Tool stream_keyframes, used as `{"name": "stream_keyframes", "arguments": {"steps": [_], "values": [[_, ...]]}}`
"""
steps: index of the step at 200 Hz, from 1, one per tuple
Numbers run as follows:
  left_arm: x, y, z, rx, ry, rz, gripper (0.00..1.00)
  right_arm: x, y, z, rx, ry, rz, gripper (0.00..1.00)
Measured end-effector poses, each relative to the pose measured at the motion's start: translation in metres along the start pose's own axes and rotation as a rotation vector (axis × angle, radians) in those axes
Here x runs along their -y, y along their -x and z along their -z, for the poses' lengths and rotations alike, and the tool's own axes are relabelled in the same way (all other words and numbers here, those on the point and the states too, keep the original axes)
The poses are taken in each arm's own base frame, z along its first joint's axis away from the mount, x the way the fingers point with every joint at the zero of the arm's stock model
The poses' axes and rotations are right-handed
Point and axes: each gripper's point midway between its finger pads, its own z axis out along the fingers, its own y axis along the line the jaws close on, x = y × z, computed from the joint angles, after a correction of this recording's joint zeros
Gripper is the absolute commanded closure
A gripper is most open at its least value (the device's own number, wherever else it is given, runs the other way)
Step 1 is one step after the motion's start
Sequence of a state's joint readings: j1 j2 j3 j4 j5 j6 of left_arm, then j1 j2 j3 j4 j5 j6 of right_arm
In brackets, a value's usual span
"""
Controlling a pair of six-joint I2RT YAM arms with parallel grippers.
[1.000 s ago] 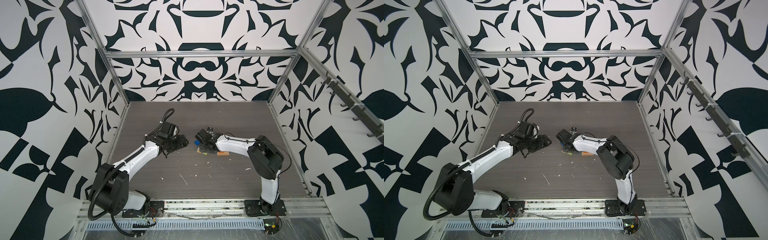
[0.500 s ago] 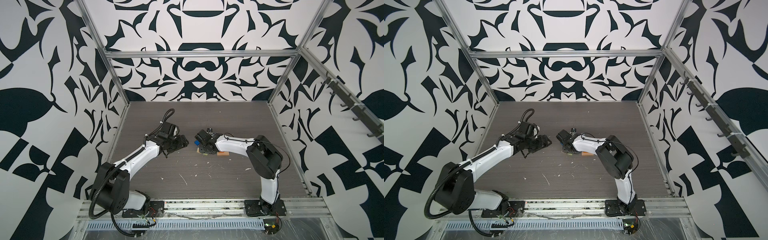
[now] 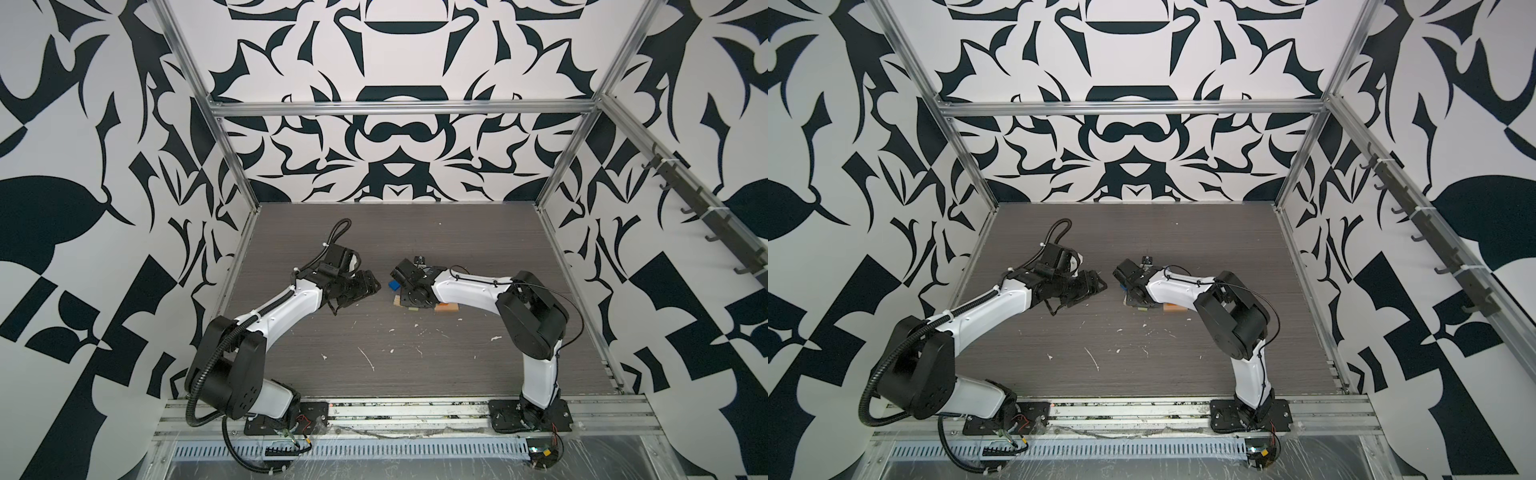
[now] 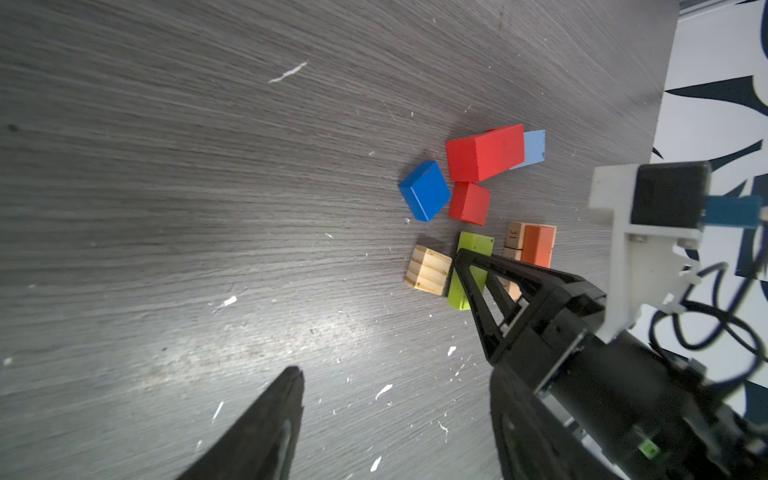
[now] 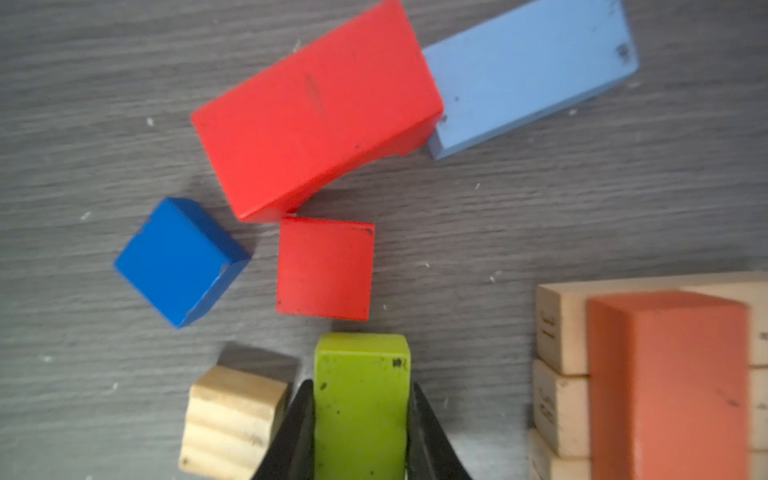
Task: Build the wood block tower
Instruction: 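Lift the green block with the right gripper and carry it over the bars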
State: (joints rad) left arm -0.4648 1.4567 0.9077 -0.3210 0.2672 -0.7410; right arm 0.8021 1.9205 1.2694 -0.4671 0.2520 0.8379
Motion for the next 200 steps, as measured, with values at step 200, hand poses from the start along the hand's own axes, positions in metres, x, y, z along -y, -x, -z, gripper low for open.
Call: {"name": "stream_keyframes", "arguments": {"steps": [200], "values": [[0.102, -0.031, -0.079, -0.159, -0.137, -0.119, 0.27, 0.129, 0.026, 0.078, 0.085, -0.018, 0.005, 0.80]]}}
